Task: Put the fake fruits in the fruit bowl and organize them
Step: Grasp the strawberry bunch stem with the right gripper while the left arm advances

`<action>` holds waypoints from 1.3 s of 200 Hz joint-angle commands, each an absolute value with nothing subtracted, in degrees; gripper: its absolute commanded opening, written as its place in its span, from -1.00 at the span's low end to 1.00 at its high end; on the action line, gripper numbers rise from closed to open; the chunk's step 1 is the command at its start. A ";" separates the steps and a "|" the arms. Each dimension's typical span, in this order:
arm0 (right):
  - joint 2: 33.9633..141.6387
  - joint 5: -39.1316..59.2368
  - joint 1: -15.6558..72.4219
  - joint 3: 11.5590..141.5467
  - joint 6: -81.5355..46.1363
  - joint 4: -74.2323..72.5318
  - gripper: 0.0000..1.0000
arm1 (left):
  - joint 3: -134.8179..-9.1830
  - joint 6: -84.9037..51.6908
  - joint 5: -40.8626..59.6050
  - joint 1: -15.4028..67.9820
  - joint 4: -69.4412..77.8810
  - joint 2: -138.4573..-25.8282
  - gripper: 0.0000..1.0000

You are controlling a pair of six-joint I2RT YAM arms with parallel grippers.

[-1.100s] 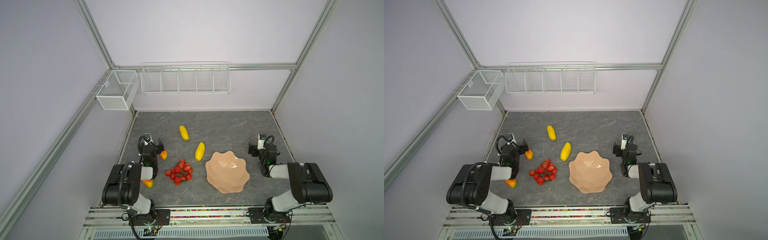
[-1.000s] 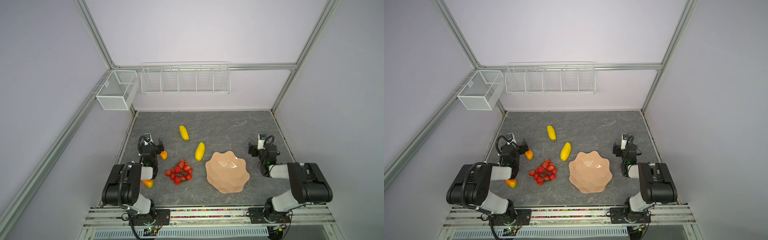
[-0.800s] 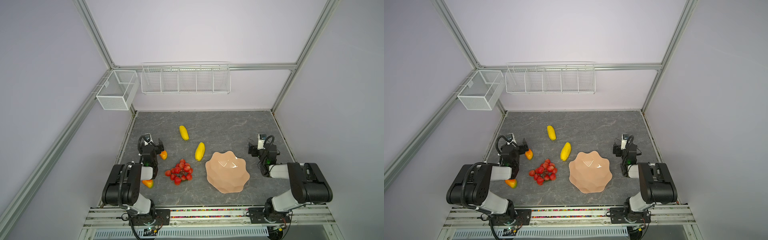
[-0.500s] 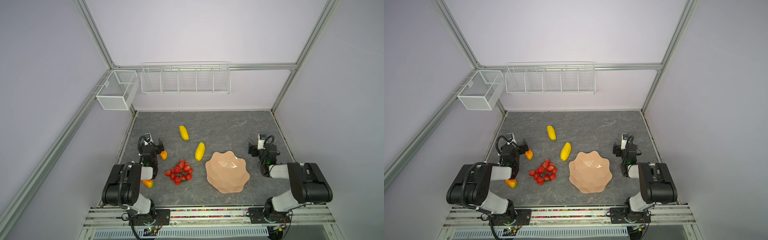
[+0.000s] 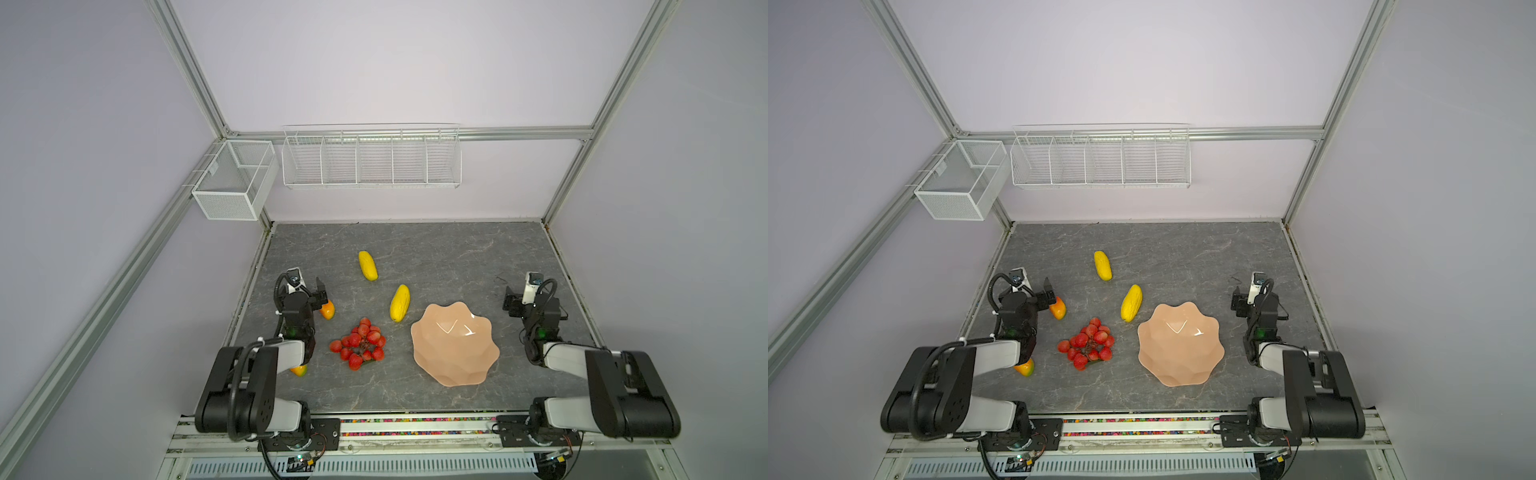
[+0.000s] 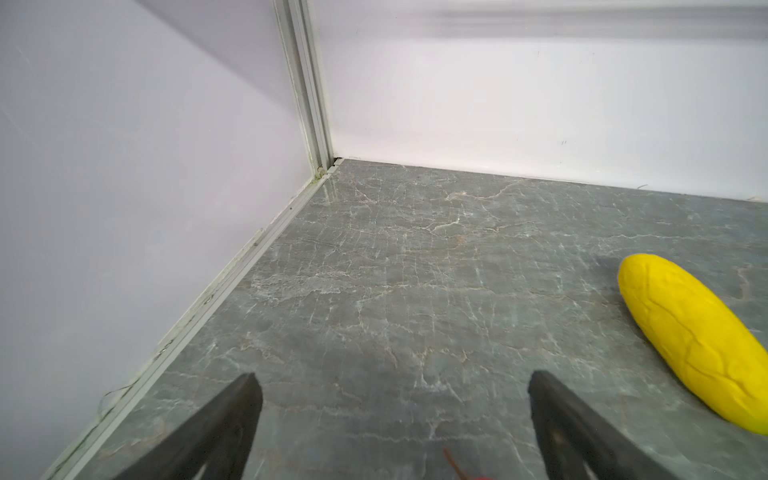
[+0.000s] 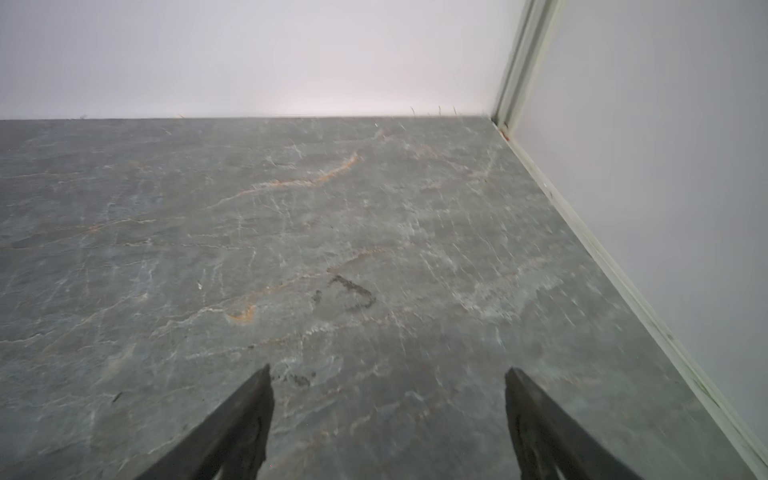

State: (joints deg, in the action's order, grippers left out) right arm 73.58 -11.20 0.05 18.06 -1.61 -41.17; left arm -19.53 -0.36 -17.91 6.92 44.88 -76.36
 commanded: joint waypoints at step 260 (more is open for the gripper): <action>101.94 4.59 66.46 64.56 -2.28 -7.34 0.41 | -56.51 -28.81 14.30 13.84 -68.06 -38.51 0.98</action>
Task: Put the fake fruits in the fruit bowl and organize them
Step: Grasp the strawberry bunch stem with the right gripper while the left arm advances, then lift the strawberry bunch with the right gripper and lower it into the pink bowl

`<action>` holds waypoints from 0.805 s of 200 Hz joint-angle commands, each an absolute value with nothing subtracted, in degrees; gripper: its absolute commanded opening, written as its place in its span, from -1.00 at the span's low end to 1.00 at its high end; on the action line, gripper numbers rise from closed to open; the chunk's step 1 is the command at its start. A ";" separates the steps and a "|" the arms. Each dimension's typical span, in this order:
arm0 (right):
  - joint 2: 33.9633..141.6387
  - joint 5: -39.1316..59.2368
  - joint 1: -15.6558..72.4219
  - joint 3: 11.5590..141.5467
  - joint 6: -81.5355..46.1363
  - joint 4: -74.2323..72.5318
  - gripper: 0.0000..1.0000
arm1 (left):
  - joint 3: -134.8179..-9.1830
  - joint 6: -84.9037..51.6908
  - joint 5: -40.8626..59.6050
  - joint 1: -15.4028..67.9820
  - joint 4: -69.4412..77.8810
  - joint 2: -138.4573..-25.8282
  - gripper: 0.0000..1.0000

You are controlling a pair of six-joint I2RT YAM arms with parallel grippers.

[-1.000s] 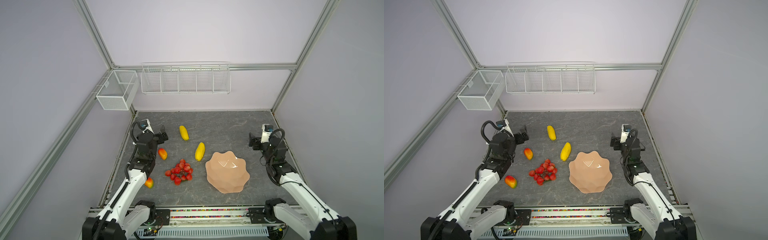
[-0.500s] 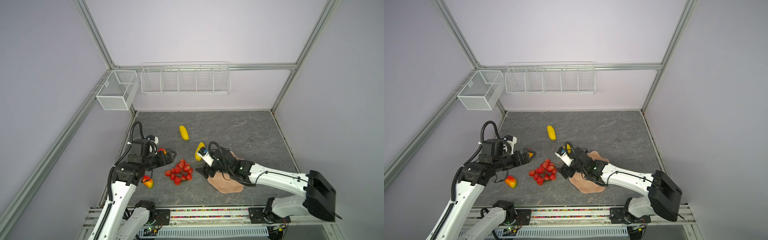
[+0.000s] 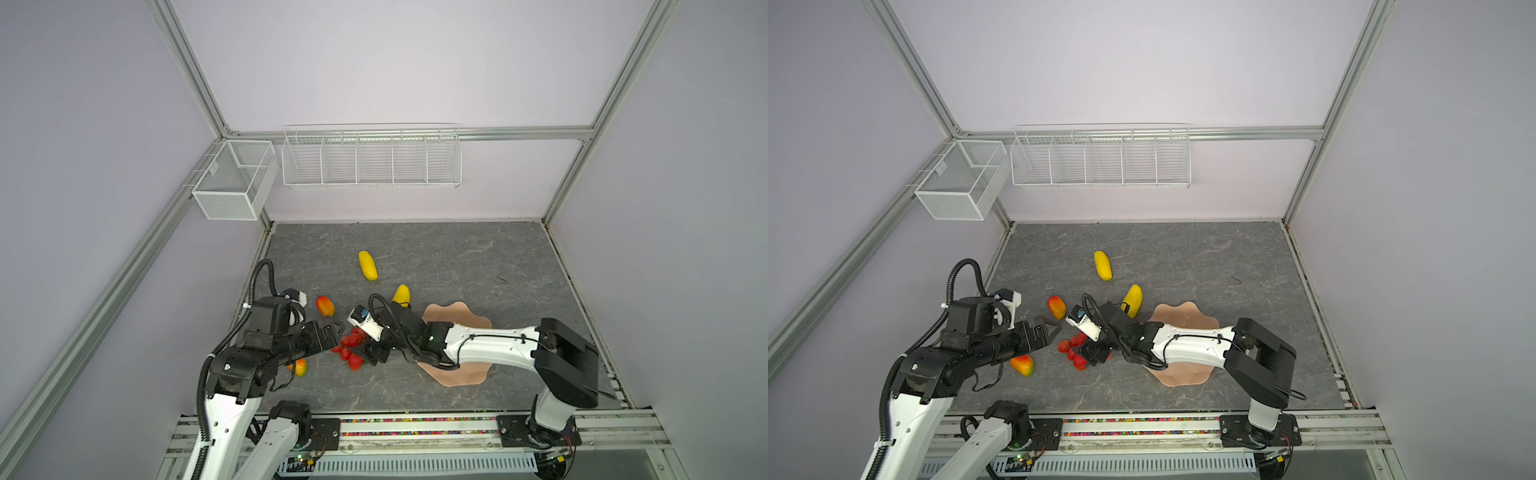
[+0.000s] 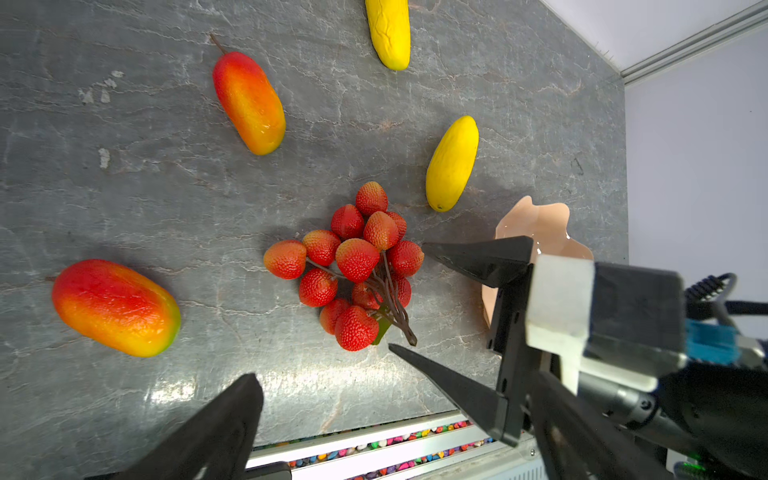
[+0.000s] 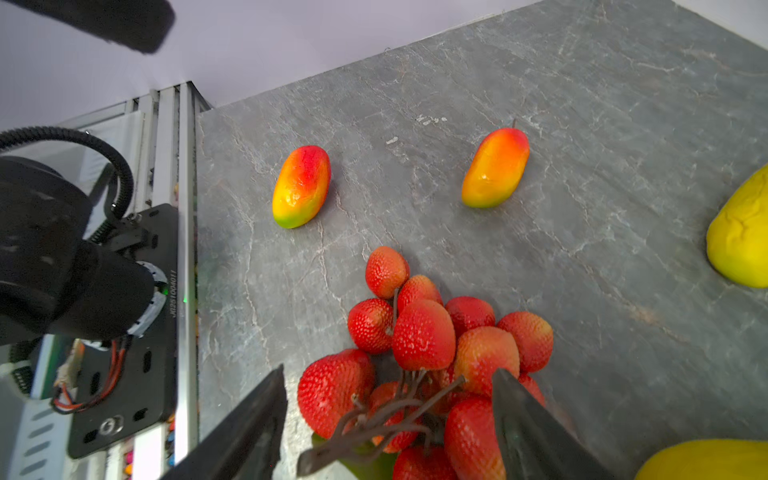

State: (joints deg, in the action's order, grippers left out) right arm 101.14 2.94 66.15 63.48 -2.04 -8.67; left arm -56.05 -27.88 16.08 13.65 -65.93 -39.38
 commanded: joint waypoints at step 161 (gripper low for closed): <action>104.18 3.21 67.64 66.48 -1.61 -3.62 -0.70 | -54.57 -29.33 12.47 13.79 -65.87 -36.83 0.98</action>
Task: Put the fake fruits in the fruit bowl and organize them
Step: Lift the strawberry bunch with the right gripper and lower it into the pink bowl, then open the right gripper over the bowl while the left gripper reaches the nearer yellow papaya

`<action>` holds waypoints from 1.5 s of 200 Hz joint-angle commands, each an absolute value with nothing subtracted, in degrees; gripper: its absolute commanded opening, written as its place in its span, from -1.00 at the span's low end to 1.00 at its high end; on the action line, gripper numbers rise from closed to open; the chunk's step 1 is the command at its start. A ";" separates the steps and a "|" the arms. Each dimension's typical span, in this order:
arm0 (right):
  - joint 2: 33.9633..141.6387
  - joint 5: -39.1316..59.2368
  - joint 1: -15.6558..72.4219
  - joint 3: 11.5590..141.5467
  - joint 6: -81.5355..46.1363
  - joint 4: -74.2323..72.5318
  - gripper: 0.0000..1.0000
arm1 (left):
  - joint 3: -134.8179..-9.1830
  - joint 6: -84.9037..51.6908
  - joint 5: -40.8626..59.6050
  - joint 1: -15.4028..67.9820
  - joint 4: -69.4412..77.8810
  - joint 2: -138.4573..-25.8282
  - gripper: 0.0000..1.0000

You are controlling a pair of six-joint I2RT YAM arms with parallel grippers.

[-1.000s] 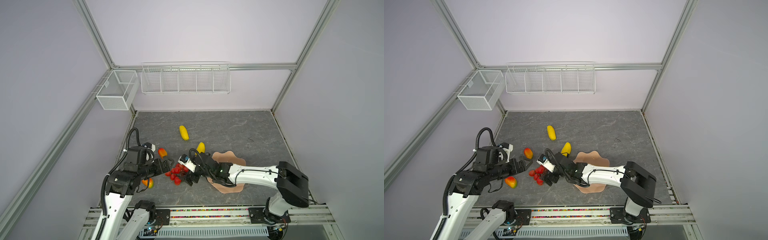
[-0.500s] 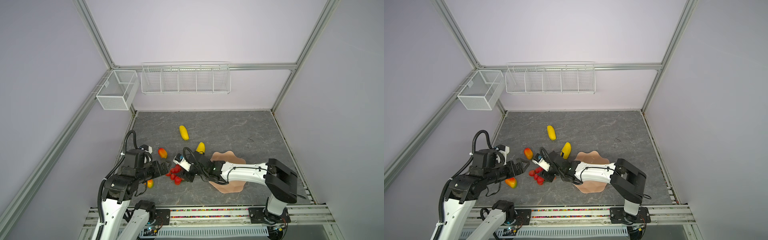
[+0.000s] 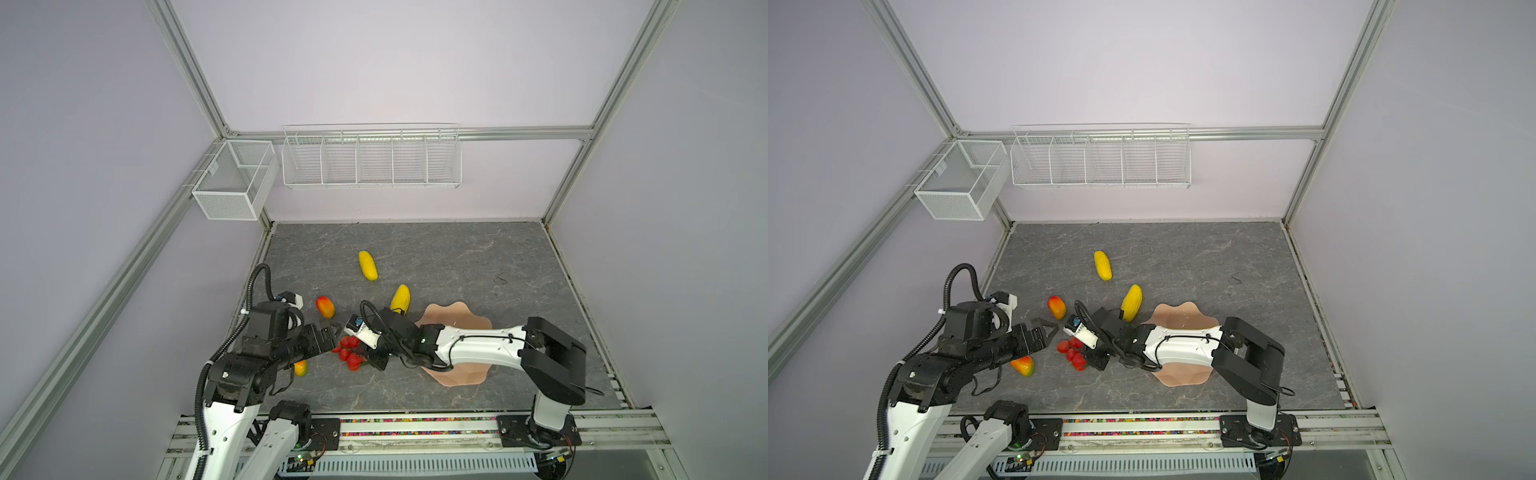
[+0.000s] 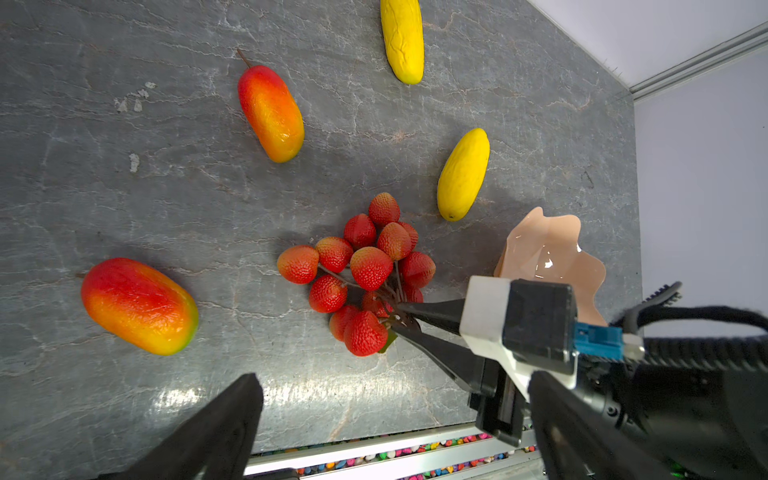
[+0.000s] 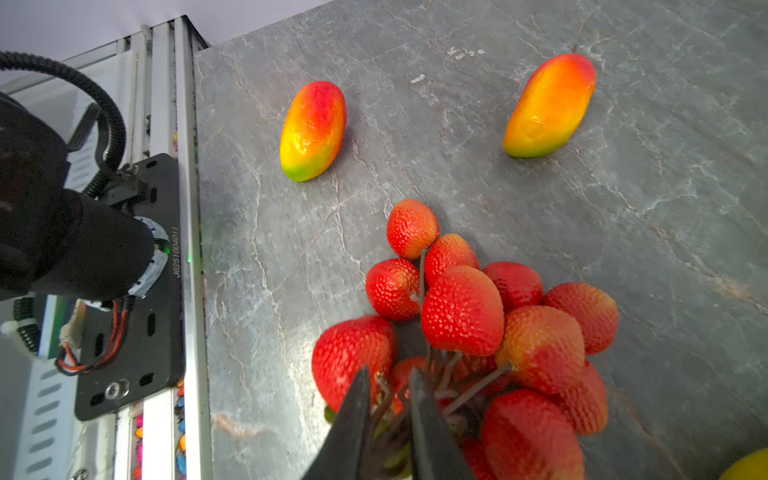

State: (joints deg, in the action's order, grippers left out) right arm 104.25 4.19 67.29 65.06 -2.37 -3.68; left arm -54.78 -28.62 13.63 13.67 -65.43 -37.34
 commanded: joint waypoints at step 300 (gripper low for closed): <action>52.11 -27.97 59.00 40.27 -14.15 27.03 -0.86 | -63.20 -22.85 15.45 45.18 -27.52 -75.75 0.98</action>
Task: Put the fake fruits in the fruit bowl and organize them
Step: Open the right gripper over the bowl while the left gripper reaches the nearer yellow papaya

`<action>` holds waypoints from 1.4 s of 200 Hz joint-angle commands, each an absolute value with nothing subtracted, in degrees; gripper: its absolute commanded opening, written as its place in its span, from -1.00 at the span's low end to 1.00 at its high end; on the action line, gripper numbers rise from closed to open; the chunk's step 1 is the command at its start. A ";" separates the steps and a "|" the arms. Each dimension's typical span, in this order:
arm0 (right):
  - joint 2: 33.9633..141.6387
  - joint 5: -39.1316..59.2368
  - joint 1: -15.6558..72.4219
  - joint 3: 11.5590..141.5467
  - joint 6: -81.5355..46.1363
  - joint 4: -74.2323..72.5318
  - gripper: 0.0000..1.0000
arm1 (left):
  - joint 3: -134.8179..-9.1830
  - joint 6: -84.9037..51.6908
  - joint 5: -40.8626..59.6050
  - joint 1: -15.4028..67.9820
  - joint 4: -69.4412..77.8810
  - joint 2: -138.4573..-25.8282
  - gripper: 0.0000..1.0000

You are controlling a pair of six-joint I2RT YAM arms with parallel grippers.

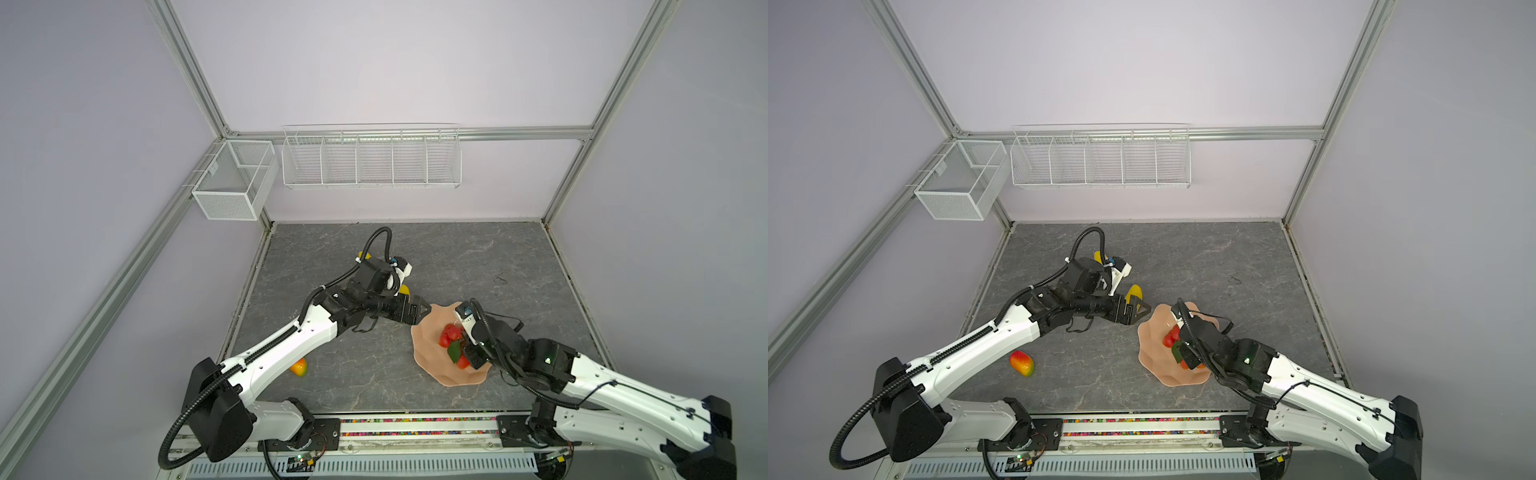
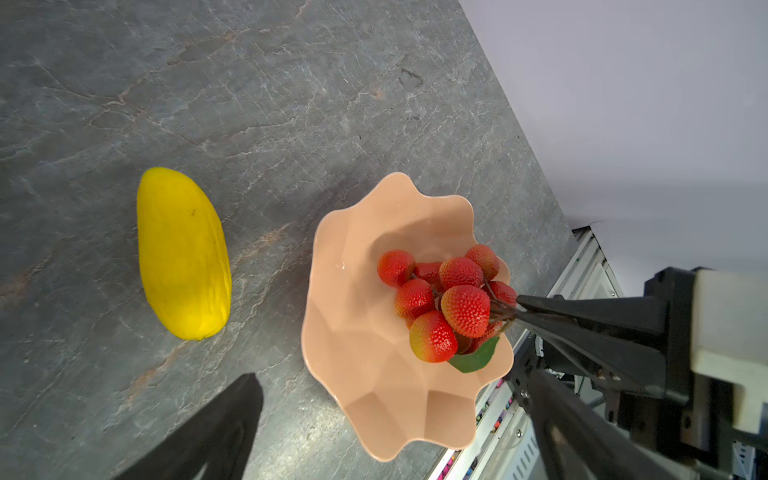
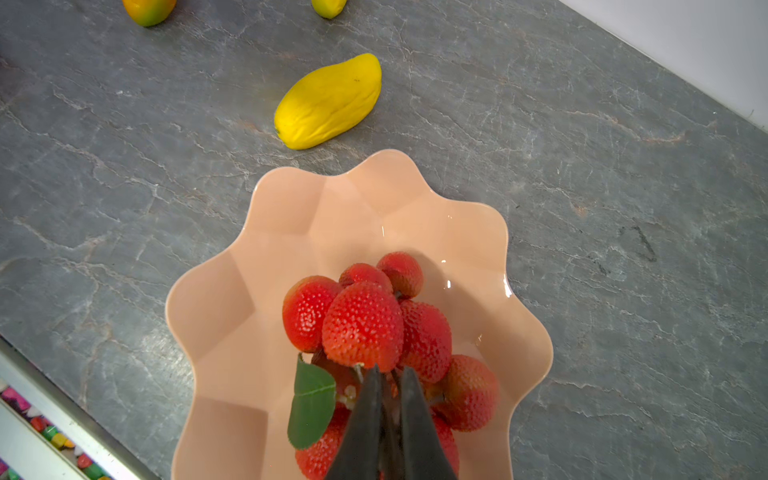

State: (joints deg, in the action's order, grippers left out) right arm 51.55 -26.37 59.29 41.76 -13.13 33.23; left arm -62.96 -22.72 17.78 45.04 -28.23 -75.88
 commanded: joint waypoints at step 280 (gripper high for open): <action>69.70 -0.78 54.21 53.58 -2.64 11.64 0.77 | -75.32 -20.99 0.59 38.59 -25.01 -103.13 0.83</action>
